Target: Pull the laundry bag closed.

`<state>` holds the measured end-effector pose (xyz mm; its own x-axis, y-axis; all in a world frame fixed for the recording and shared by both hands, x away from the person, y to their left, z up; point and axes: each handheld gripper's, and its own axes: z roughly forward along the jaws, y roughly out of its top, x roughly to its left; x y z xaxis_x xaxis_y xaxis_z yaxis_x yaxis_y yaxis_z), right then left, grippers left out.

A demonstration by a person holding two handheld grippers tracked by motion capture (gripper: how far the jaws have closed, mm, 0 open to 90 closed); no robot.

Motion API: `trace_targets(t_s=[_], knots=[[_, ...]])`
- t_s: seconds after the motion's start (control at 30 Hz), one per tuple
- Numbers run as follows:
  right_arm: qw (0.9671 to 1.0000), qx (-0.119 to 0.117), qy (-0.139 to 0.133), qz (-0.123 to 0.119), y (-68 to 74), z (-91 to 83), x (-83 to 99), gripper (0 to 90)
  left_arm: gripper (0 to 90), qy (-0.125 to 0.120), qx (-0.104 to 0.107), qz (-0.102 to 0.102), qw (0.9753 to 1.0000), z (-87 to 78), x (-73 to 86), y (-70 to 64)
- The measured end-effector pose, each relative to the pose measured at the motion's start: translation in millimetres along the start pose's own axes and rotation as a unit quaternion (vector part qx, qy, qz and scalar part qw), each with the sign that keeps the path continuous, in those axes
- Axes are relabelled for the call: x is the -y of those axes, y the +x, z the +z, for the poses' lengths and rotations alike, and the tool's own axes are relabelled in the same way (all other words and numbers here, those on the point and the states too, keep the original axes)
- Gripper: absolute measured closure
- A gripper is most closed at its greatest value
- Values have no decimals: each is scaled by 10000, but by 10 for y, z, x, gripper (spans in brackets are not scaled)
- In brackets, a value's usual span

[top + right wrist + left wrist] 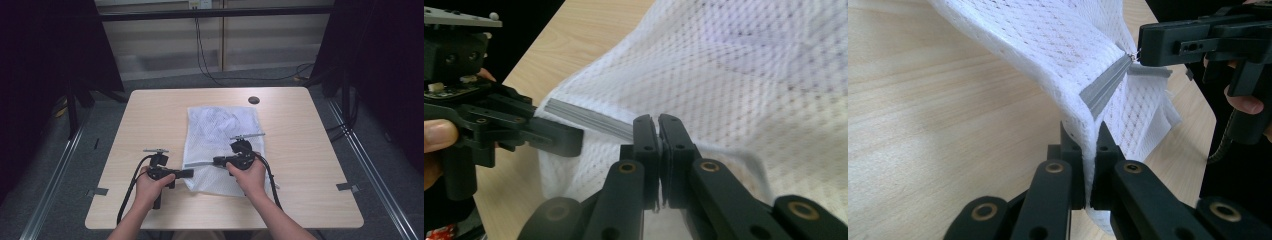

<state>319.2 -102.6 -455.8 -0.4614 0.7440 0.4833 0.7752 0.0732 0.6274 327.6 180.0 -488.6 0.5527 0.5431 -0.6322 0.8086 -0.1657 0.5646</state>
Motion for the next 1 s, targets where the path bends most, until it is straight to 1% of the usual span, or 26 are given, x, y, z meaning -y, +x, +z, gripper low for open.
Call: trace_targets(t_s=[0.17,0.3,0.37,0.4,0.6,0.73,0.97,1.0], knots=[[10000,19,-28,35,-44,-49,2,871,886,-1,18,-5,10000,10,1,3],[10000,16,-20,35,-40,-57,5,871,886,4,-3,-17,10000,7,1,1],[10000,68,-18,6,-44,-59,6,870,887,-1,-33,-16,10000,0,1,7],[10000,62,-13,9,-51,-61,6,870,886,-15,-22,-51,10000,-1,2,6],[10000,68,-27,22,-68,-91,7,870,886,3,-7,-44,10000,0,3,6],[10000,86,-29,7,-80,-101,8,871,887,-22,-51,-44,10000,-13,3,6],[9999,100,-37,31,-91,-124,5,871,886,11,-33,-37,10000,-4,4,5],[9999,135,-37,18,-92,-124,6,871,887,9,-44,-40,10000,-7,5,7]])
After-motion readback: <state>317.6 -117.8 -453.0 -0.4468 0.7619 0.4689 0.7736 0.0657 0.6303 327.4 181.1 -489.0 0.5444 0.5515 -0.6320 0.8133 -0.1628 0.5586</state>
